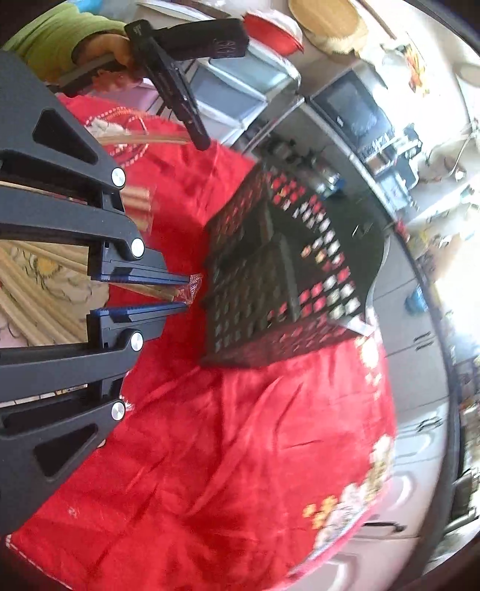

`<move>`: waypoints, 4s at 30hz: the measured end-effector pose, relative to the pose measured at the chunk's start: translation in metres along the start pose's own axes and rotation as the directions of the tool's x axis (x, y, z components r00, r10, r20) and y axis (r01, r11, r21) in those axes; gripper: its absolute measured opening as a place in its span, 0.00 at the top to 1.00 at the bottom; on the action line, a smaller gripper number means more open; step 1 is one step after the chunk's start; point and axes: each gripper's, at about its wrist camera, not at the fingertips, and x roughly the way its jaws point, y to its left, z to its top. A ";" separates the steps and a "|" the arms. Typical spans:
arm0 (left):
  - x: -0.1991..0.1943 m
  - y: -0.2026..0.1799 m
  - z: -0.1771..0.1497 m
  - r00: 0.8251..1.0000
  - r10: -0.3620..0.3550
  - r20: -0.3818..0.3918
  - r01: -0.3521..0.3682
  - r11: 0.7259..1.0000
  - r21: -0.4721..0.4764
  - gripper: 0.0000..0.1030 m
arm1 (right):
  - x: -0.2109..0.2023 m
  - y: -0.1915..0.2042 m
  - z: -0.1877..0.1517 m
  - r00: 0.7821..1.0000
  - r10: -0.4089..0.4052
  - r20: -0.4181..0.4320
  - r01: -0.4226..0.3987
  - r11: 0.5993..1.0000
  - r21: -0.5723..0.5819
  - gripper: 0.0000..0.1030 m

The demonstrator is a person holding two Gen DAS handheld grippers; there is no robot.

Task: Organize utensils
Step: 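Close the right gripper on a wooden chopstick while the left gripper grasps another, then lift the right tool's chopstick over the grey caddy while the left tool carries its own, then lower the chopstick into the caddy and open the right gripper while the left gripper releases its own, then move the right tool back to the chopstick packs while the left tool returns too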

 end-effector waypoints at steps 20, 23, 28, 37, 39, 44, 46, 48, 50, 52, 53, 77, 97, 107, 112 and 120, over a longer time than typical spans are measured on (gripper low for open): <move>-0.089 -0.066 0.089 0.947 -0.068 0.315 0.042 0.995 0.091 0.99 | -0.112 0.058 0.060 0.943 0.059 0.328 0.026 0.968 -0.248 0.94; -0.097 -0.070 0.107 0.936 -0.073 0.345 0.045 0.995 0.091 0.99 | -0.122 0.061 0.074 0.928 0.060 0.368 0.042 0.964 -0.264 0.94; -0.114 -0.075 0.137 0.913 -0.104 0.394 0.076 0.994 0.084 0.99 | -0.138 0.070 0.097 0.899 0.062 0.433 0.078 0.952 -0.297 0.94; -0.115 -0.094 0.170 0.889 -0.091 0.449 0.044 0.993 0.113 0.99 | -0.137 0.075 0.137 0.856 0.050 0.515 0.125 0.946 -0.299 0.94; -0.109 -0.094 0.172 0.888 -0.083 0.452 0.036 0.993 0.112 0.99 | -0.131 0.074 0.142 0.851 0.041 0.523 0.134 0.947 -0.293 0.94; -0.080 -0.083 0.166 0.899 -0.081 0.431 0.049 0.995 0.085 0.99 | -0.109 0.069 0.147 0.854 0.012 0.521 0.151 0.951 -0.271 0.94; -0.066 -0.077 0.161 0.905 -0.087 0.415 0.061 0.995 0.075 0.99 | -0.099 0.064 0.145 0.856 0.001 0.517 0.159 0.951 -0.266 0.94; -0.057 -0.073 0.156 0.910 -0.090 0.405 0.067 0.995 0.071 0.99 | -0.089 0.061 0.141 0.856 -0.016 0.516 0.174 0.950 -0.260 0.94; -0.045 -0.067 0.150 0.916 -0.098 0.389 0.077 0.995 0.069 0.99 | -0.079 0.056 0.137 0.859 -0.034 0.510 0.183 0.952 -0.245 0.94; -0.035 -0.062 0.146 0.923 -0.102 0.371 0.084 0.994 0.064 0.99 | -0.071 0.051 0.134 0.863 -0.044 0.503 0.183 0.956 -0.231 0.94; -0.031 -0.059 0.143 0.925 -0.109 0.364 0.093 0.994 0.062 0.99 | -0.067 0.049 0.133 0.865 -0.049 0.499 0.185 0.956 -0.227 0.94; -0.017 -0.029 0.106 0.931 -0.163 0.327 0.142 0.986 0.087 0.99 | -0.055 0.040 0.101 0.849 -0.185 0.496 0.276 0.954 -0.116 0.94; -0.041 -0.028 0.069 0.944 -0.072 0.321 0.067 0.997 0.028 0.61 | -0.077 0.007 0.057 0.883 -0.181 0.433 0.233 0.970 -0.069 0.62; -0.057 -0.026 0.051 0.939 -0.073 0.337 0.081 0.997 -0.011 0.38 | -0.089 0.003 0.026 0.897 -0.196 0.397 0.250 0.964 -0.089 0.53; -0.068 -0.022 0.036 0.935 -0.073 0.347 0.091 0.995 -0.034 0.24 | -0.086 0.002 0.010 0.909 -0.202 0.364 0.252 0.963 -0.096 0.51; -0.073 -0.021 0.011 0.941 -0.053 0.333 0.072 0.996 -0.045 0.16 | -0.075 0.002 -0.013 0.931 -0.202 0.305 0.245 0.963 -0.109 0.51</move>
